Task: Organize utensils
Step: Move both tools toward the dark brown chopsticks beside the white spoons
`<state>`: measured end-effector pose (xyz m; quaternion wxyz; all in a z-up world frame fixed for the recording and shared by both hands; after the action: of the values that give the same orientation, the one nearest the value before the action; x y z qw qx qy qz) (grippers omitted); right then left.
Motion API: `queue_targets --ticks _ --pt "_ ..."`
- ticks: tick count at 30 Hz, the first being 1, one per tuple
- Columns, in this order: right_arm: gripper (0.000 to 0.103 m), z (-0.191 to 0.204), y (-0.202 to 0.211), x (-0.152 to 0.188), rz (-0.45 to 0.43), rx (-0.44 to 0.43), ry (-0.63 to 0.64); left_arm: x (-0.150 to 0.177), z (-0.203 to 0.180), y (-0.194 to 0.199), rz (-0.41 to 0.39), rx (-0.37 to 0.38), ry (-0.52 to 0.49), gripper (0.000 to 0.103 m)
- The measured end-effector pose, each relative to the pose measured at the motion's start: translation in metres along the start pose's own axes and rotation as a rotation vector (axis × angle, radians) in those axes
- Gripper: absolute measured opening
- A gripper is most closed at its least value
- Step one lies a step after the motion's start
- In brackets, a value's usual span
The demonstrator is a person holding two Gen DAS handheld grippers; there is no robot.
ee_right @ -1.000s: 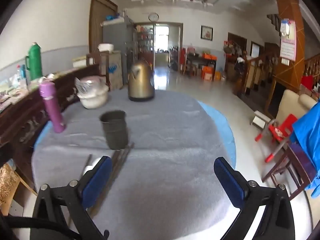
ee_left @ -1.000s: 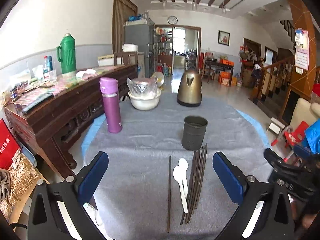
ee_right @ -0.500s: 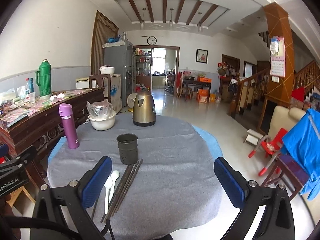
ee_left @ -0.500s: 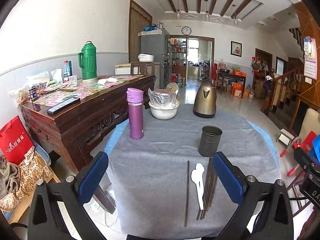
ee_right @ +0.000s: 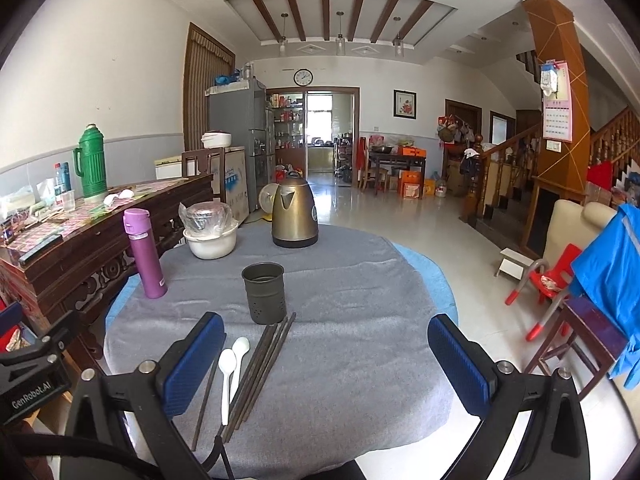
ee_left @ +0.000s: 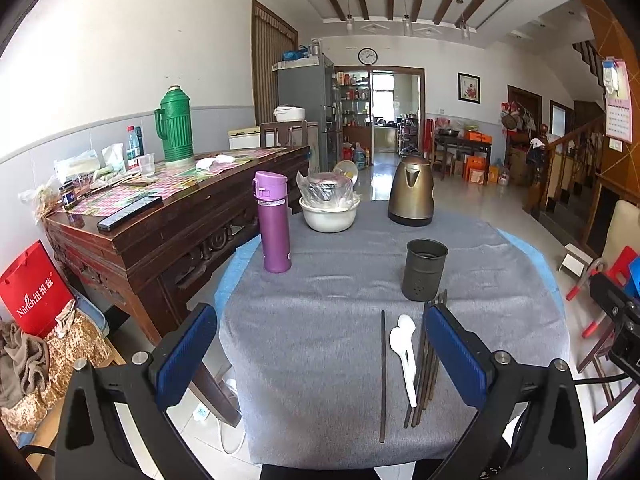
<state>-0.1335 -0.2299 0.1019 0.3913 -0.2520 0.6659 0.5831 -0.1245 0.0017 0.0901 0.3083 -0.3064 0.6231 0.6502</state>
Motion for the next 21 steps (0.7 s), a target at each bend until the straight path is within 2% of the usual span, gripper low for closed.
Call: queue_targets --ticks 8,12,21 --pt "0.103 -0.001 0.002 0.000 -0.007 -0.010 -0.015 0.002 0.000 -0.004 0.006 -0.004 -0.010 0.103" --pt "0.103 0.002 0.003 0.000 -0.012 -0.055 -0.026 0.002 0.003 -0.007 0.012 -0.011 -0.002 0.103" --pt "0.103 0.008 0.016 -0.005 -0.105 -0.101 -0.033 0.001 0.010 -0.007 0.005 -0.028 0.009 0.103"
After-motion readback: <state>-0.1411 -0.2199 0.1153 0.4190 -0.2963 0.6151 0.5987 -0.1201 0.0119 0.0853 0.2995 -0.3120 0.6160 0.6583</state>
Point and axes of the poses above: each gripper's, at about its wrist camera, not at the fingertips, and y roughly against the way its jaws point, z to its left, x to its underside, the point moved 9 cm from there along -y, roughly the way its jaws point, and after that the axes turned 12 degrees about z, right-handed, at the moved point
